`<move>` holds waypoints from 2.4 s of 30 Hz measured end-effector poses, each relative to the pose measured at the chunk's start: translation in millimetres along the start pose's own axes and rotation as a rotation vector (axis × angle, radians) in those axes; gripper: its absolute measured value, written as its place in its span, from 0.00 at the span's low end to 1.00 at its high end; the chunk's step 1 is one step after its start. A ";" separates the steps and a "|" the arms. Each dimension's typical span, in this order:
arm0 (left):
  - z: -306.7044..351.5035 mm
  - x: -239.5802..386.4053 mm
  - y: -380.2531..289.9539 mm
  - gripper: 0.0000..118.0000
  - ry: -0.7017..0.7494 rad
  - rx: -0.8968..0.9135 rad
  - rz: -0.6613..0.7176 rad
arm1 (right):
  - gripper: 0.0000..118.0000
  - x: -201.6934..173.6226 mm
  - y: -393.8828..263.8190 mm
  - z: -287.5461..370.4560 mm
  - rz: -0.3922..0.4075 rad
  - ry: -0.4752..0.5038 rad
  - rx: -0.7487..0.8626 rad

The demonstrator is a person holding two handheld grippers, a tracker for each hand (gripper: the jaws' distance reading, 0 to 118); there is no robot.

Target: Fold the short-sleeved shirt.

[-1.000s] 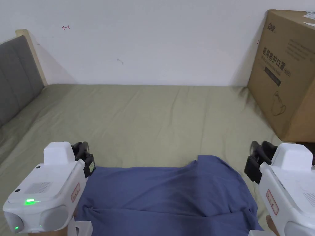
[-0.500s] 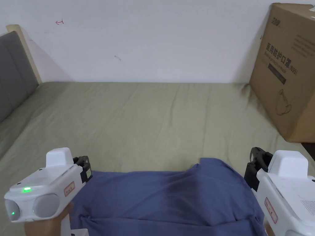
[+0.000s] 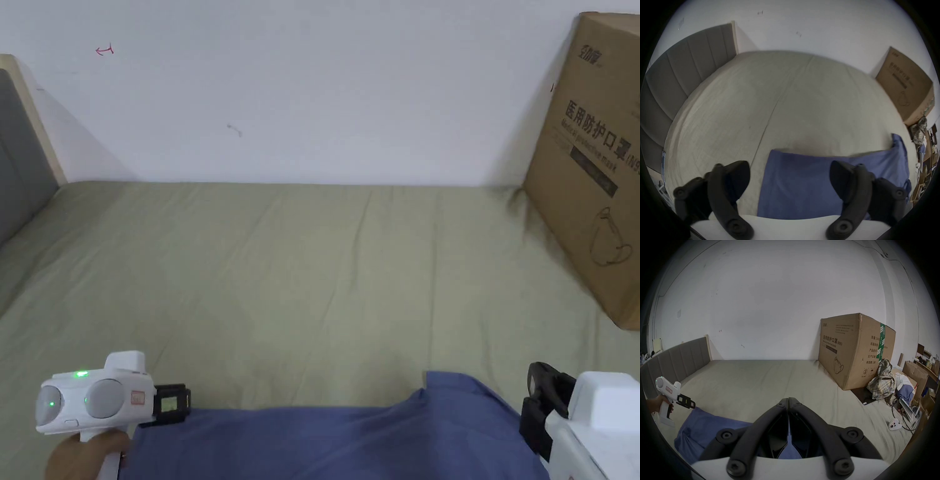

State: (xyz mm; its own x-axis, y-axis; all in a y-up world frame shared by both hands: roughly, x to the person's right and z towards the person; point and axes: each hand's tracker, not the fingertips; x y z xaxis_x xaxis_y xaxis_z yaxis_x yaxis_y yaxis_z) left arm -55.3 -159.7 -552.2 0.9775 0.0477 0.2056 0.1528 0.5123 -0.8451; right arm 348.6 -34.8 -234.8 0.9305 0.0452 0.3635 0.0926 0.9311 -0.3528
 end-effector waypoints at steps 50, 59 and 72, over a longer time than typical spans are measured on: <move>136.3 -31.2 -76.1 0.01 -0.085 0.186 -0.002 | 0.00 91.5 -24.3 12.6 -0.103 0.198 -0.286; 160.3 -45.7 -178.3 0.01 -0.113 0.111 0.007 | 0.00 110.8 -105.5 85.6 -0.206 0.191 -0.386; 116.8 -39.3 -252.2 0.01 -0.034 -0.026 -0.018 | 0.00 112.6 -196.6 70.8 -0.336 0.033 -0.601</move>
State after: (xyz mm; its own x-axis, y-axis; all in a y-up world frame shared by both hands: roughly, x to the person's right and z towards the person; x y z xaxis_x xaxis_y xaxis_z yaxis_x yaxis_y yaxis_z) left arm -149.2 -190.6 -289.5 0.9690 0.0681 0.2373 0.1746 0.4905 -0.8538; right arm 410.1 -187.2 -63.4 0.8265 -0.2303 0.5137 0.5492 0.5304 -0.6458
